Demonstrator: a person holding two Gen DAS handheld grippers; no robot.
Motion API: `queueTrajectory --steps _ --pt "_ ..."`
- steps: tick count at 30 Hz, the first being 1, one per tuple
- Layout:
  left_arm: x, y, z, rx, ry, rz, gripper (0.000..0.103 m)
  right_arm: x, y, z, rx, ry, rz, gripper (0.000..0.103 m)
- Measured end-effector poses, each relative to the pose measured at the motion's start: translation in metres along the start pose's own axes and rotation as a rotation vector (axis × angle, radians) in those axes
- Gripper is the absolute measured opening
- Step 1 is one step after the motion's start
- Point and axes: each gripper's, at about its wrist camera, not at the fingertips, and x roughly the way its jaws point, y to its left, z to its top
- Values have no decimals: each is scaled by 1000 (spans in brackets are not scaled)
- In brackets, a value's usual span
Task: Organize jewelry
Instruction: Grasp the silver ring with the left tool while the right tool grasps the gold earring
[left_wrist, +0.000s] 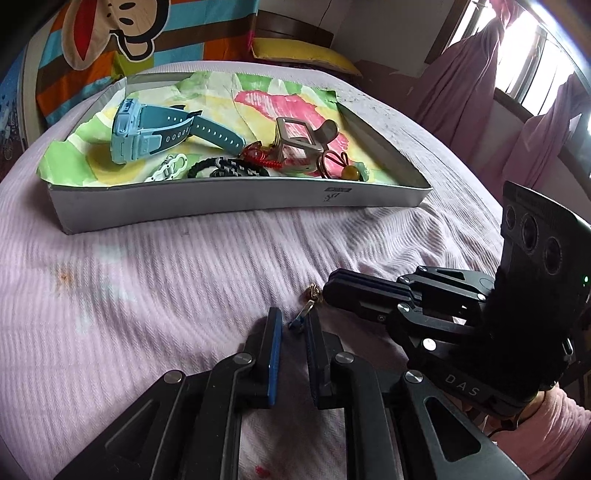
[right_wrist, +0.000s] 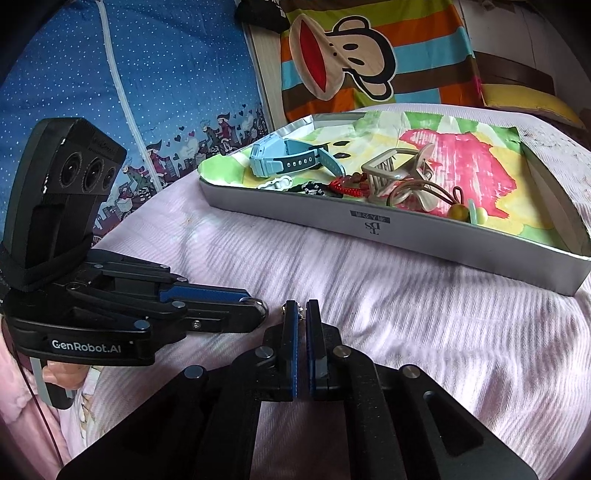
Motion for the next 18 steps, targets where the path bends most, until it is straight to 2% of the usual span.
queueTrajectory --steps 11,18 --pt "-1 3 -6 -5 -40 7 7 0 -2 -4 20 -1 -2 1" --pt "-8 5 -15 -11 -79 -5 7 -12 -4 -5 32 -64 -12 1"
